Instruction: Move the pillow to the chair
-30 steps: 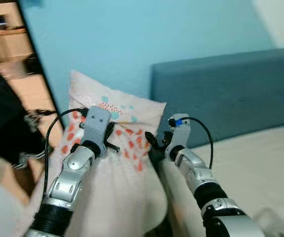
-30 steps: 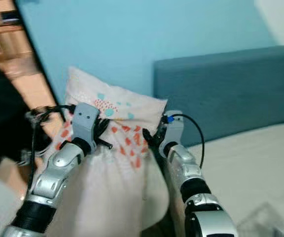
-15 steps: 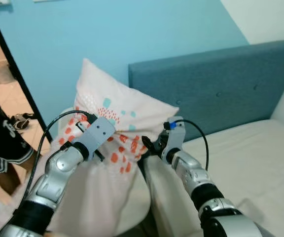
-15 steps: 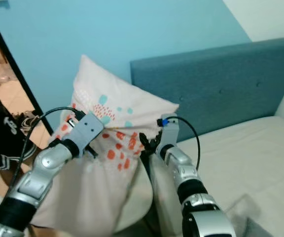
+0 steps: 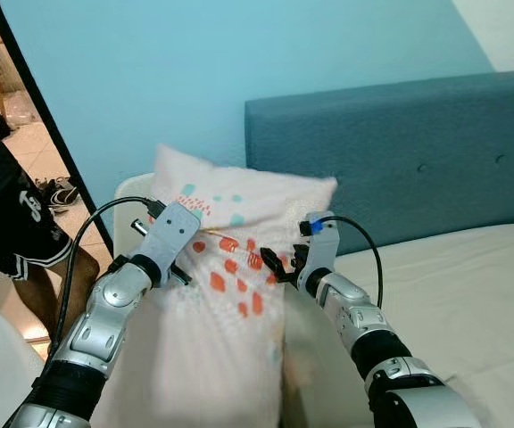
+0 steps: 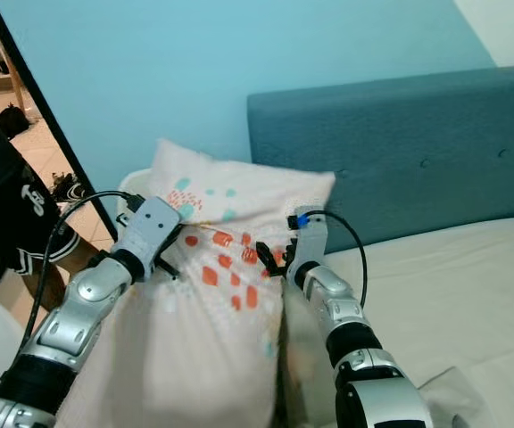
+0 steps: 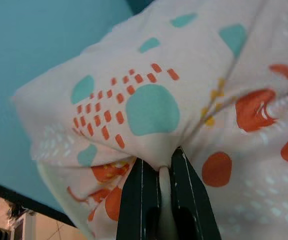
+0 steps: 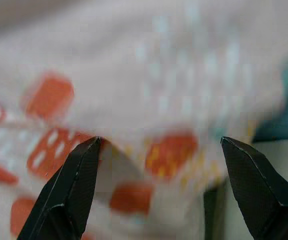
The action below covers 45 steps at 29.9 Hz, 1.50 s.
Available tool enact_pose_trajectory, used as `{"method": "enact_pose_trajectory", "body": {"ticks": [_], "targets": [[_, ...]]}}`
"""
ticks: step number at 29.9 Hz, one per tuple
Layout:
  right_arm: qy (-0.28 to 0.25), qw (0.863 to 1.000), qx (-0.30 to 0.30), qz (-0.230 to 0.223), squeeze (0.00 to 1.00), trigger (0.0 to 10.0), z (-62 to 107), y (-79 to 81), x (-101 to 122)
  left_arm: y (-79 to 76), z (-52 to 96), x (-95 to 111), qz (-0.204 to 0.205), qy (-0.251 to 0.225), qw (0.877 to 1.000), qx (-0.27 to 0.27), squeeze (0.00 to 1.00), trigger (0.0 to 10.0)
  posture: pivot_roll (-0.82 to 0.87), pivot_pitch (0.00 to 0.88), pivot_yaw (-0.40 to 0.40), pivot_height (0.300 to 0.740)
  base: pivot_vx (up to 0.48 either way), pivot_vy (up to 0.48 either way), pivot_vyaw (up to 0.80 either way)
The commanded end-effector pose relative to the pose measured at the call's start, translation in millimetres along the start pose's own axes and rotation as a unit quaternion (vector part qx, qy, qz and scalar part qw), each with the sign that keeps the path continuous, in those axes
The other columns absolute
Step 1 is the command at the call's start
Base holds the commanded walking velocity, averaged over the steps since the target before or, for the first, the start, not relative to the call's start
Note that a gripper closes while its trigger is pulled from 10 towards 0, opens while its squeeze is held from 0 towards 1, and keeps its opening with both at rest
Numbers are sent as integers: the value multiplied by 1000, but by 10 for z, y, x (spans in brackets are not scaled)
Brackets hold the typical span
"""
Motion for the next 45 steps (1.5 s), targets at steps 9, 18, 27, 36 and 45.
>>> {"method": "enact_pose_trajectory", "body": {"ticks": [9, 18, 27, 36, 45], "targets": [[12, 1000, 9, 3, 0, 10000, -14, 60, -49, 75, -20, 115, -8, -31, 999, 29, 0, 10000, -125, 21, 2, 740, 0, 0, 0], [6, 1000, 3, -5, 0, 10000, -15, 54, -39, 58, -114, 149, -175, -40, 983, 40, 0, 10000, -125, 25, 1, 740, 0, 0, 0], [12, 1000, -9, 2, 0, 10000, -11, 26, -45, 69, -308, 620, -320, -165, 930, 68, 0, 10000, -134, 34, 4, 720, 0, 0, 0], [16, 1000, -17, 2, 0, 10000, 3, 5, -70, -94, -410, 722, -432, -214, 876, 7, 0, 10000, -145, 42, 12, 685, 0, 0, 0], [23, 999, -31, 0, 0, 10000, 21, -23, -125, -161, -463, 748, -531, -266, 803, -48, 0, 10000, -141, 47, 21, 645, 0, 0, 0]]}}
Point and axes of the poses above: a point about 5 cm out from each wrist's last joint towards the gripper, its own z axis pointing back from the gripper into the wrist, its own x axis along the axis of the wrist's last joint, y = z × x, the point moved 2 cm from there along -z, pointing out of the wrist towards the gripper
